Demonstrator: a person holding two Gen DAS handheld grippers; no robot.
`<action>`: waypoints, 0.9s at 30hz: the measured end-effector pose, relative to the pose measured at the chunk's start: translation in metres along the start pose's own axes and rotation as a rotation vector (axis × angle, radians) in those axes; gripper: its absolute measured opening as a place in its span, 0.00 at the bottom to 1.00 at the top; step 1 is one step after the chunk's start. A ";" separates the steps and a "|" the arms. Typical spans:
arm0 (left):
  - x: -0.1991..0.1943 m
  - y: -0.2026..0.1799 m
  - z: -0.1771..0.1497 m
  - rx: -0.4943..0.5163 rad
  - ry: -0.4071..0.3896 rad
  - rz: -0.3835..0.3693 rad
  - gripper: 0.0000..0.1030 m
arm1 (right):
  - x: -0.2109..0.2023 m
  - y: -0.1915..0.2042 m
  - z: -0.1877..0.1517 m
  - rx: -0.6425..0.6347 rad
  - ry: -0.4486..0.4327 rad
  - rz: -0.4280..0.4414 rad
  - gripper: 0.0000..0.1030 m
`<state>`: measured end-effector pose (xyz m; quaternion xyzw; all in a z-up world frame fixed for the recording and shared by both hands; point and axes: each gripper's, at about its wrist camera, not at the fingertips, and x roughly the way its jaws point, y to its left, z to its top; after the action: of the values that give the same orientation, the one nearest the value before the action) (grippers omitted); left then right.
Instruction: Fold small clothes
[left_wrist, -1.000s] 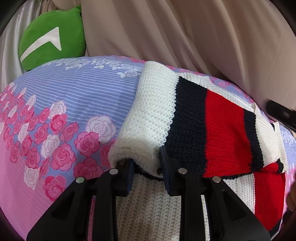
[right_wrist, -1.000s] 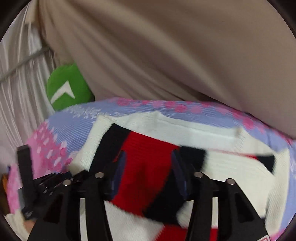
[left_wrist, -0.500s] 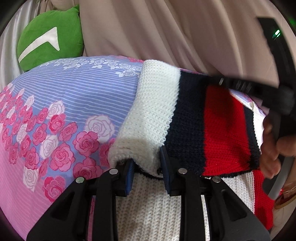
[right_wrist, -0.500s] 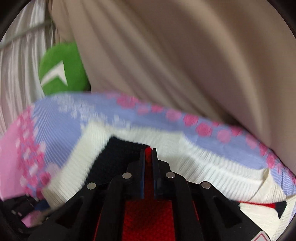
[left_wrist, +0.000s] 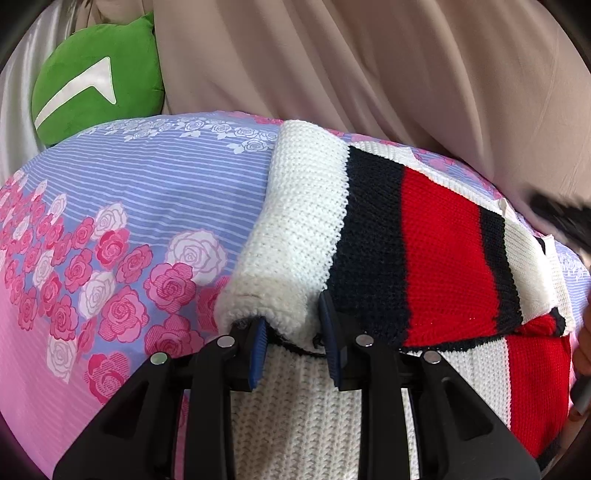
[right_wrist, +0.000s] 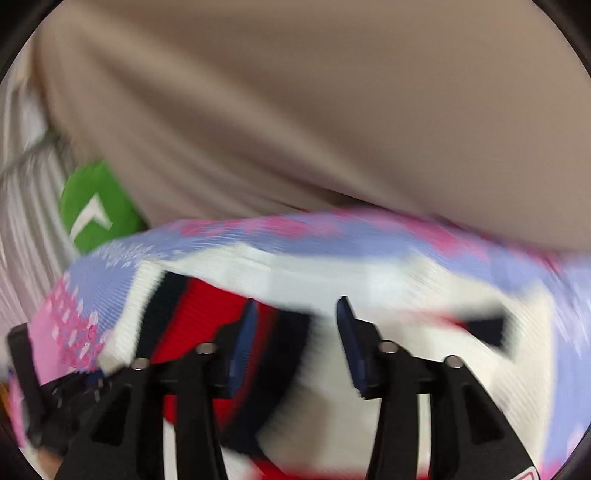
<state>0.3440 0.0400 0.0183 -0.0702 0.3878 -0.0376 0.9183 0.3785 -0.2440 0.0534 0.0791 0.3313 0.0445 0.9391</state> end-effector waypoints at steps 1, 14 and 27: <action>0.000 0.000 0.000 0.001 0.000 0.001 0.24 | -0.011 -0.022 -0.010 0.045 0.006 -0.030 0.46; -0.001 -0.002 0.000 0.014 -0.003 0.011 0.25 | -0.026 -0.087 -0.064 0.132 0.057 -0.034 0.07; -0.001 -0.004 0.000 0.024 0.000 0.015 0.28 | -0.040 -0.111 -0.077 0.172 0.012 -0.104 0.03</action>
<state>0.3438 0.0361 0.0195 -0.0564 0.3876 -0.0353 0.9194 0.3019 -0.3492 -0.0009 0.1418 0.3432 -0.0325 0.9279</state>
